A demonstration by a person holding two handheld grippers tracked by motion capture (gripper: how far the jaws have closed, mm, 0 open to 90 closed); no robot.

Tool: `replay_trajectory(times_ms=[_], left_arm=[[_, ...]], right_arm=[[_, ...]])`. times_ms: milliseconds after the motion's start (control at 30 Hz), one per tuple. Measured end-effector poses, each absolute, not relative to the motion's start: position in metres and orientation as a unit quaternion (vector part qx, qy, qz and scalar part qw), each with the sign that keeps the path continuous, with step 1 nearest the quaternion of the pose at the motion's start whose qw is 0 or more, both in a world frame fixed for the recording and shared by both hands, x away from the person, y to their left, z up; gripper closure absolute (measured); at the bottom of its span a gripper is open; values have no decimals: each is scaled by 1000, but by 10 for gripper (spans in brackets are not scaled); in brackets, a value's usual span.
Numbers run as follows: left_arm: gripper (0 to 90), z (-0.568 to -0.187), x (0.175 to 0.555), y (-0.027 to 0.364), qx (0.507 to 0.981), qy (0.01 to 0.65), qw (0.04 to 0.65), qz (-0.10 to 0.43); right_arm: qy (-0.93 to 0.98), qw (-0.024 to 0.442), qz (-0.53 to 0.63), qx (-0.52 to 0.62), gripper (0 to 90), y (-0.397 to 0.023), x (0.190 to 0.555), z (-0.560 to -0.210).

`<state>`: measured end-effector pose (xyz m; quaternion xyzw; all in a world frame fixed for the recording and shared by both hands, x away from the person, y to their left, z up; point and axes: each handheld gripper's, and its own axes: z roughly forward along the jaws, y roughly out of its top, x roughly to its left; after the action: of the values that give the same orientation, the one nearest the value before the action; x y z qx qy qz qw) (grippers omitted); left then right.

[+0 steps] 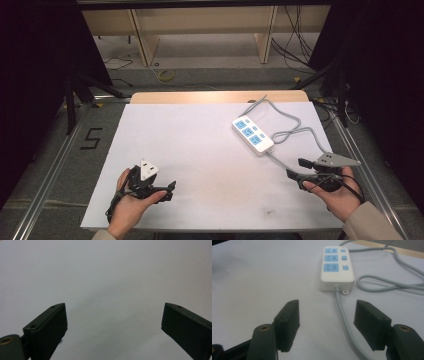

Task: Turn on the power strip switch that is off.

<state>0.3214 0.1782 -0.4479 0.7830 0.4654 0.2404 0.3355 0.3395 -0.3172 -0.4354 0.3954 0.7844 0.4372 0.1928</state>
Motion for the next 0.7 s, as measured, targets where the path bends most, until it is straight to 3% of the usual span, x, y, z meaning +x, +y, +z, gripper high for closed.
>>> replay_trajectory(times_ms=[200, 700], left_arm=[[72, -448, 322, 178, 782, 466, 336, 241], [89, -448, 323, 177, 779, 470, 334, 246]], right_arm=[[786, 205, 429, 395, 450, -317, 339, -432], [793, 234, 402, 394, 891, -308, 359, -424]])
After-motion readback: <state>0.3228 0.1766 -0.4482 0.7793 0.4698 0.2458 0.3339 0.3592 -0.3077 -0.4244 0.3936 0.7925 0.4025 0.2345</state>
